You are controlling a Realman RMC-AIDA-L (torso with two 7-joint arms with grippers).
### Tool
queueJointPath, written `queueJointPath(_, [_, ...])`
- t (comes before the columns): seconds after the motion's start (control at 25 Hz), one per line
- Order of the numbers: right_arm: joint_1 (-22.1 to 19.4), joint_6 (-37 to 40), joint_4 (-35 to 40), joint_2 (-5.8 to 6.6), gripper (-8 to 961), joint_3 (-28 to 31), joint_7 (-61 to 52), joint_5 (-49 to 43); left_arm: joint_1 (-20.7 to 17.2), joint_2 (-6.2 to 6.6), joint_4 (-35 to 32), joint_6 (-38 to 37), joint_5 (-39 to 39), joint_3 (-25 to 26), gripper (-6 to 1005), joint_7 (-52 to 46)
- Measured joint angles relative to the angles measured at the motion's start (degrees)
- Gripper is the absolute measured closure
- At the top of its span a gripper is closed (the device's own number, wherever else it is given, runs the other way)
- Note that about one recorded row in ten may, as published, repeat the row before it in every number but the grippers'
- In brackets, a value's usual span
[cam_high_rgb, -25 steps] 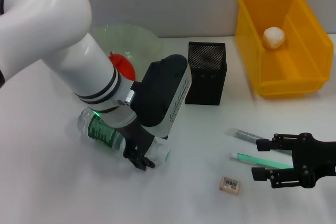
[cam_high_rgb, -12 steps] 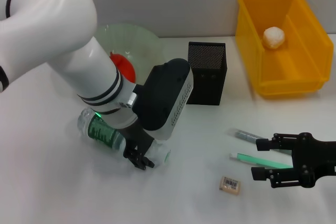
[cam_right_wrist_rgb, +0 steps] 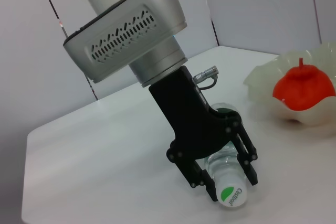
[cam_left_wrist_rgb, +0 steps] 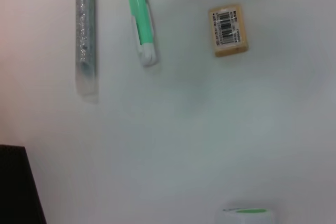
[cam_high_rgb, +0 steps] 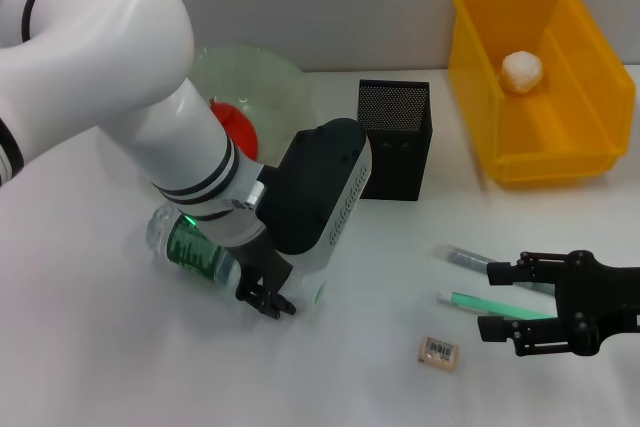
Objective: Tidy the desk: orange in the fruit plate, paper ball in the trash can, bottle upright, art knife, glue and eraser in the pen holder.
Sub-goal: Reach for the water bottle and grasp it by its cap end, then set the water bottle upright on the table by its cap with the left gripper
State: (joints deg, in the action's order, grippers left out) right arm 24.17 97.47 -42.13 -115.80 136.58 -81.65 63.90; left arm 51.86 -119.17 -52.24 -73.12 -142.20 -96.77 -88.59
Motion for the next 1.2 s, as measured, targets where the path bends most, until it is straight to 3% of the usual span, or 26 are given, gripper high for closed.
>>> queueJointPath(0.56, [0.00, -0.05, -0.04, -0.04, 156, 0.16, 0.15, 0.00, -0.20, -0.01, -1.25, -0.22, 0.45, 0.89, 545, -1.33])
queueJointPath(1.2, [0.75, -0.62, 0.27, 0.06, 156, 0.18, 0.32, 0.00, -0.41, 0.31, -5.49, -7.30, 3.47, 18.89, 542, -5.11])
